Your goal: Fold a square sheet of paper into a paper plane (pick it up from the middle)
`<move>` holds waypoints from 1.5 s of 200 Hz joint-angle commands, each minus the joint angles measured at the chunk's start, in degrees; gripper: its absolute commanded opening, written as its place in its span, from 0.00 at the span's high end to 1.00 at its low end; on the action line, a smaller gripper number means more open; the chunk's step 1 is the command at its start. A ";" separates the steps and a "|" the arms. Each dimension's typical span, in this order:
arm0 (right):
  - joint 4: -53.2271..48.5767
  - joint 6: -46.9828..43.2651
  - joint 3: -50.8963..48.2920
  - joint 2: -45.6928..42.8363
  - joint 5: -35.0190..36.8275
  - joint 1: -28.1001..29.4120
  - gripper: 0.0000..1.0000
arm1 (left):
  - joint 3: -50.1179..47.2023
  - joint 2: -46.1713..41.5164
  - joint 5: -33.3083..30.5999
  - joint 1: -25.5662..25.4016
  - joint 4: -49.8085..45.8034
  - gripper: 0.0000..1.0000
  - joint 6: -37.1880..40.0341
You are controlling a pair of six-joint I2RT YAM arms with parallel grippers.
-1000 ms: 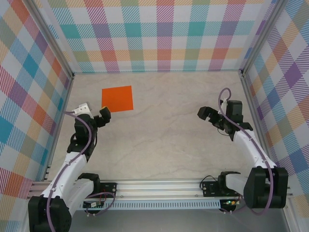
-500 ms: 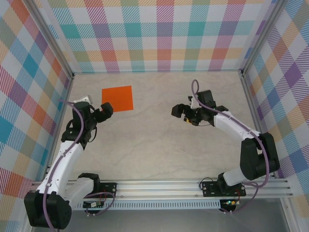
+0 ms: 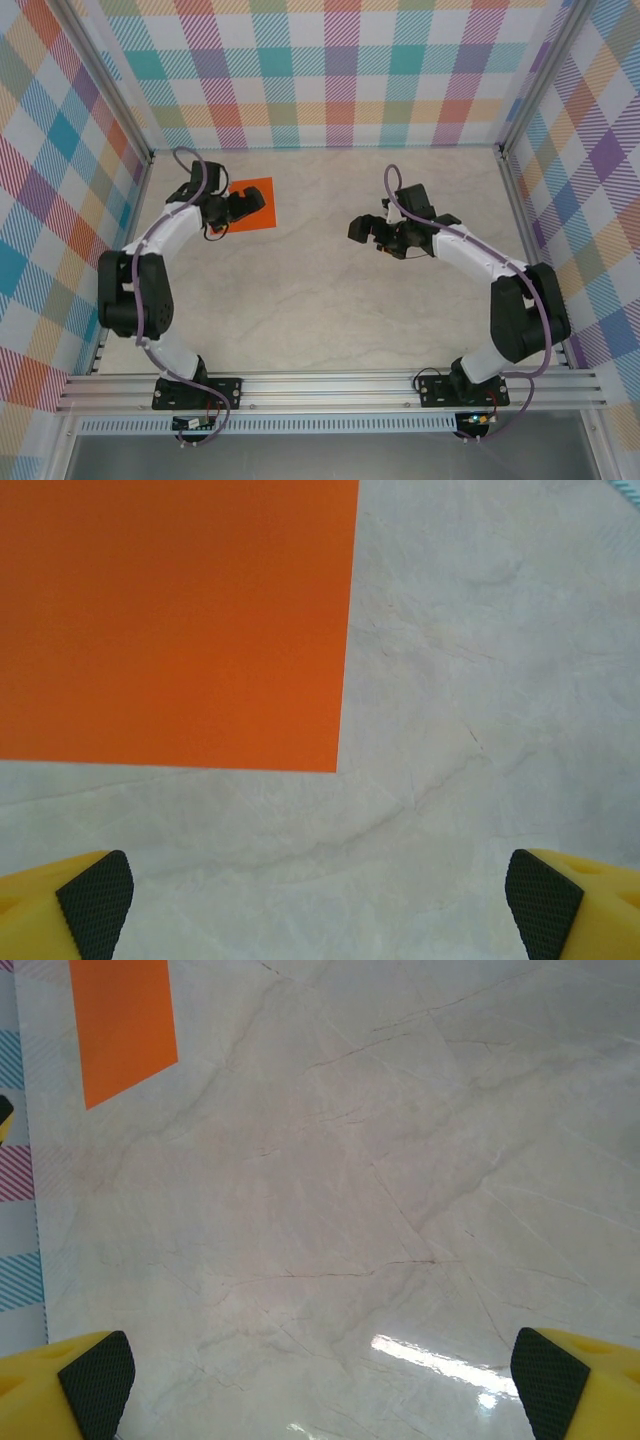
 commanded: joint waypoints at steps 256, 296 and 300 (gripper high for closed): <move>-3.53 2.99 -14.94 -11.68 -0.69 0.15 0.00 | -5.80 11.80 -2.58 -21.63 6.00 0.01 -24.89; -6.06 4.59 -19.33 -17.94 -0.68 0.20 0.00 | -12.74 7.41 -5.50 -30.75 13.80 0.01 -34.31; -6.40 4.62 -19.51 -18.50 -0.60 0.20 0.00 | -12.96 7.07 -6.07 -31.34 13.92 0.01 -34.86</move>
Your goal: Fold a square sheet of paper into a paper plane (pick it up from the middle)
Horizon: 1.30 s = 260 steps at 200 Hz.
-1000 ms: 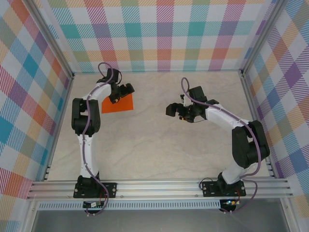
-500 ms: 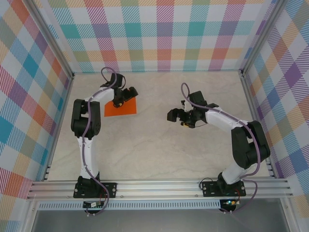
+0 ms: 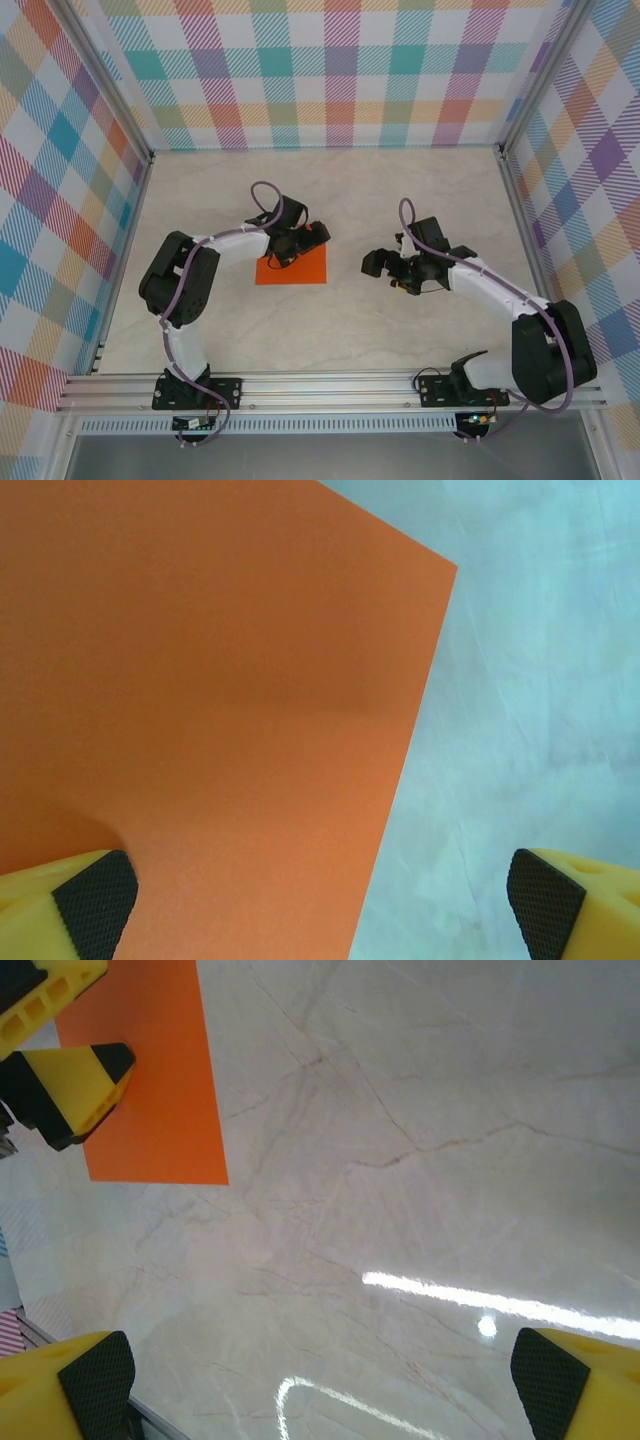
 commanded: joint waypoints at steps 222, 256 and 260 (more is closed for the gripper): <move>0.70 4.41 12.04 7.45 -3.38 9.62 0.03 | -3.48 -21.17 -13.60 -0.53 -23.89 0.00 6.34; 3.71 7.02 19.94 18.90 -4.16 12.19 0.06 | -11.77 -33.12 -16.32 2.62 -22.63 0.00 7.35; 4.36 7.54 20.46 19.92 -4.09 12.19 0.06 | -12.85 -34.43 -16.50 2.82 -22.18 0.00 7.43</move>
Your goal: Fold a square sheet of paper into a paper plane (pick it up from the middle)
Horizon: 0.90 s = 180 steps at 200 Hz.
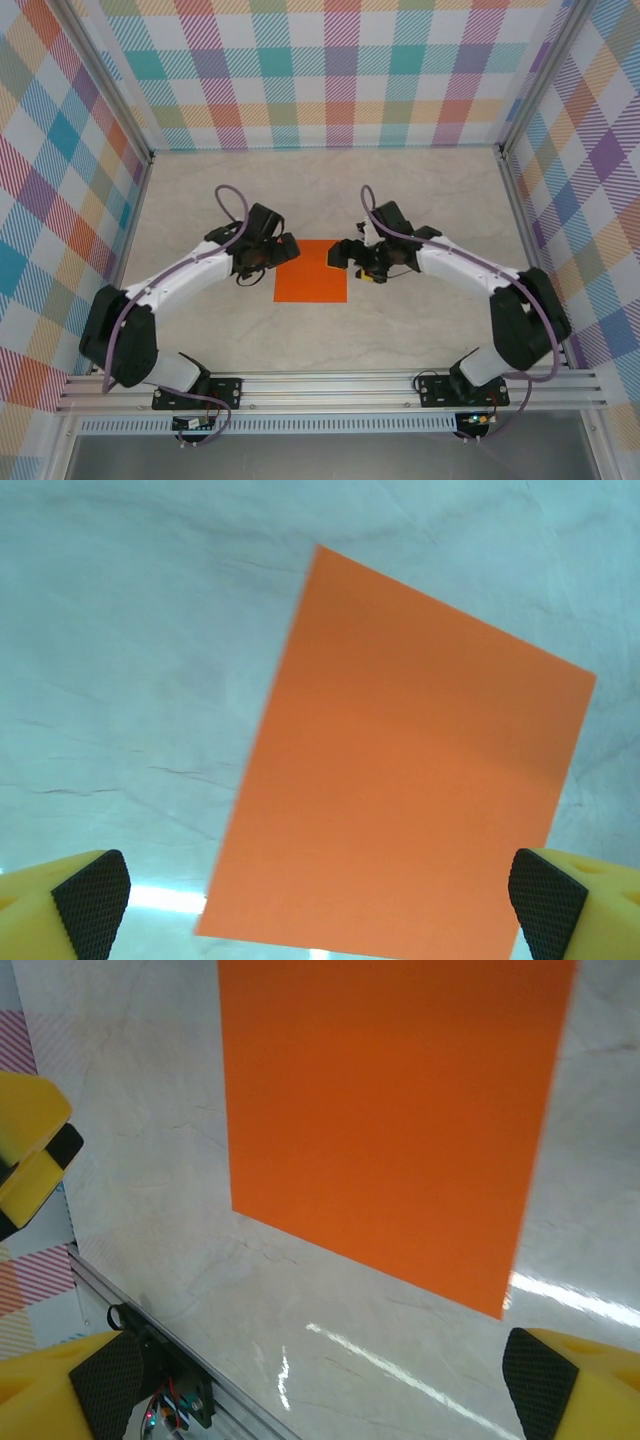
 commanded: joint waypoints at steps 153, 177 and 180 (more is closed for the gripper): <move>5.13 1.83 -3.25 14.86 -2.15 1.23 0.07 | -14.32 -12.26 5.52 2.38 11.86 0.00 -0.09; 2.11 -1.88 -4.95 12.86 -0.35 1.16 0.07 | -14.28 -11.72 7.33 2.16 12.24 0.00 -0.50; 1.21 -2.67 -4.88 12.59 0.00 1.08 0.07 | -14.29 -11.78 7.48 2.12 12.20 0.00 -0.43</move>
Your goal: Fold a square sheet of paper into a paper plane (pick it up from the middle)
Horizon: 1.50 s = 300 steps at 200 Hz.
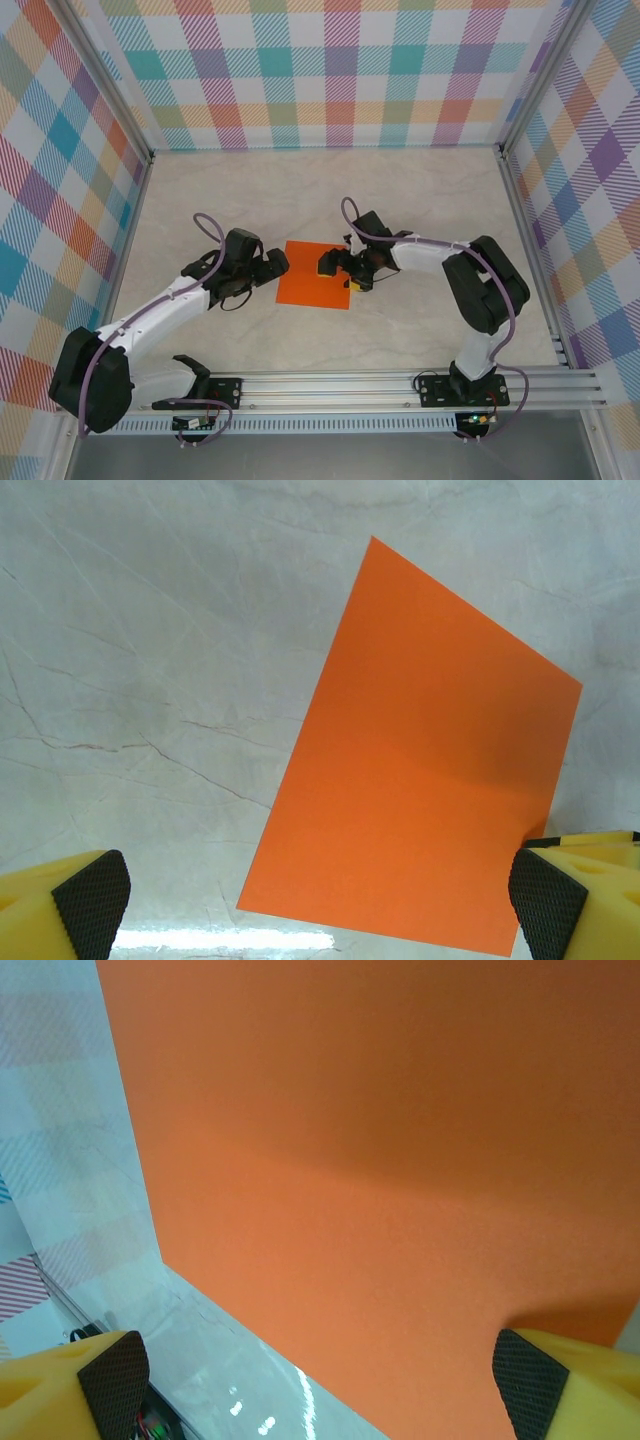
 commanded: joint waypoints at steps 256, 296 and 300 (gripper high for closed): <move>-35.88 -9.56 24.27 5.98 25.08 0.87 0.01 | -4.26 -7.70 -3.43 0.21 1.28 0.00 3.49; -36.00 -8.47 26.23 8.97 25.44 2.65 0.00 | -5.13 -7.62 -3.56 0.19 1.52 0.00 3.60; -36.16 -8.27 26.37 9.33 25.63 2.74 0.00 | -5.13 -7.53 -3.60 0.19 1.65 0.00 3.63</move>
